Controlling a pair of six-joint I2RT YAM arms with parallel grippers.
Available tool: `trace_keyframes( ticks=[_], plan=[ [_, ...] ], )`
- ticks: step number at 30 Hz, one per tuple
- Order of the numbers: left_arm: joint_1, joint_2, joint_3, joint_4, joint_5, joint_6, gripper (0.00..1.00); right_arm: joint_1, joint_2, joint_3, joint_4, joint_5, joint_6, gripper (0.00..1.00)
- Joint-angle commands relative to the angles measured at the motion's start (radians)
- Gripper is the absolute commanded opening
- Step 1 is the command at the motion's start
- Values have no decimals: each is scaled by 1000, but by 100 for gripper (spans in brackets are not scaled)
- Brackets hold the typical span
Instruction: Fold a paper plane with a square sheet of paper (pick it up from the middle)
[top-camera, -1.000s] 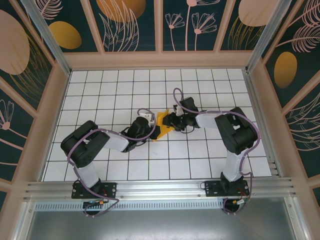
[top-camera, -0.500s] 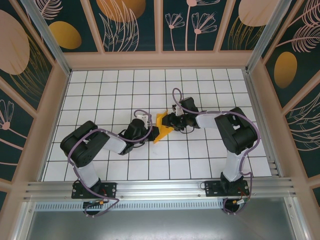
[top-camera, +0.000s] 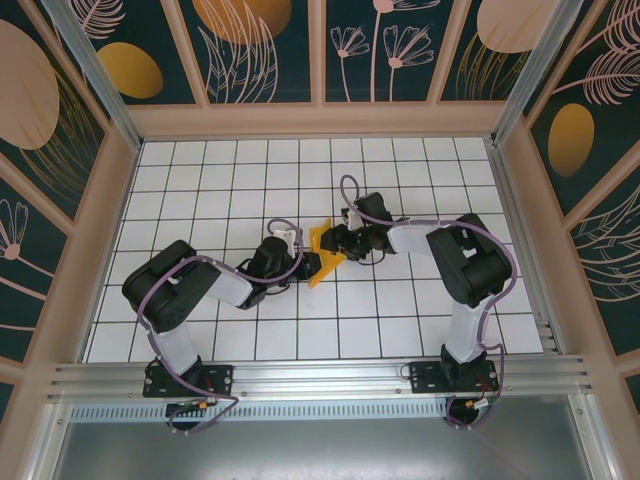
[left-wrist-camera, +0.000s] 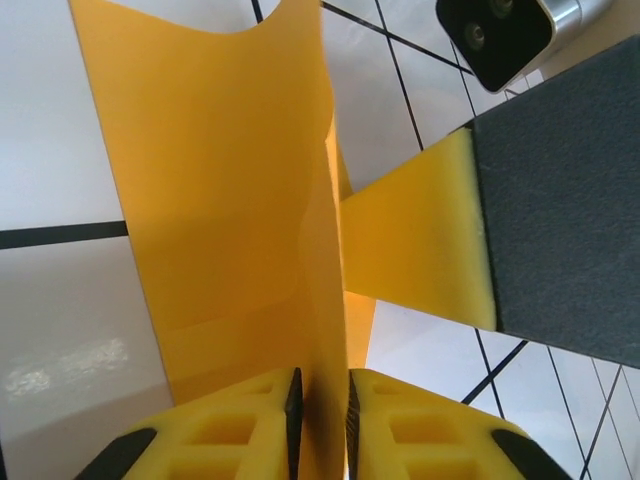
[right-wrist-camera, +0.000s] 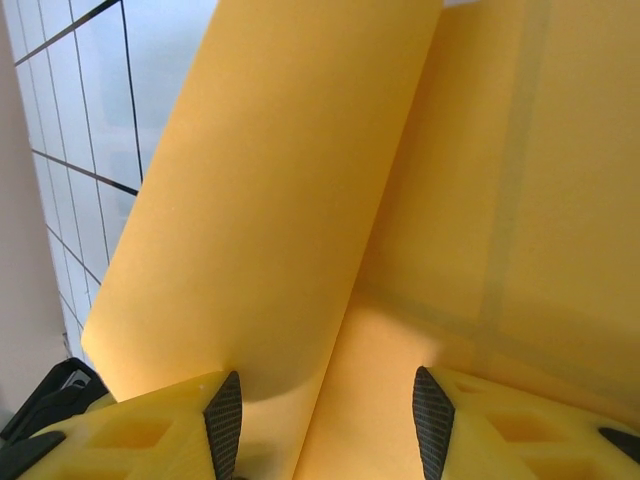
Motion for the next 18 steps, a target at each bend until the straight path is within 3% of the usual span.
trace_keyframes(
  ticks=[1, 4, 7, 18],
  plan=[
    [11, -25, -5, -29, 21, -11, 33, 4, 51, 8, -79, 120, -6, 52],
    [13, -63, -14, -73, 12, -21, 43, 4, 58, 11, -99, 144, 2, 52],
    [14, -71, -28, -89, 16, -36, 44, 5, 66, 15, -111, 159, 11, 52],
    [13, -61, -27, -115, 46, -42, 29, 5, 70, 9, -87, 131, 22, 50]
  ],
)
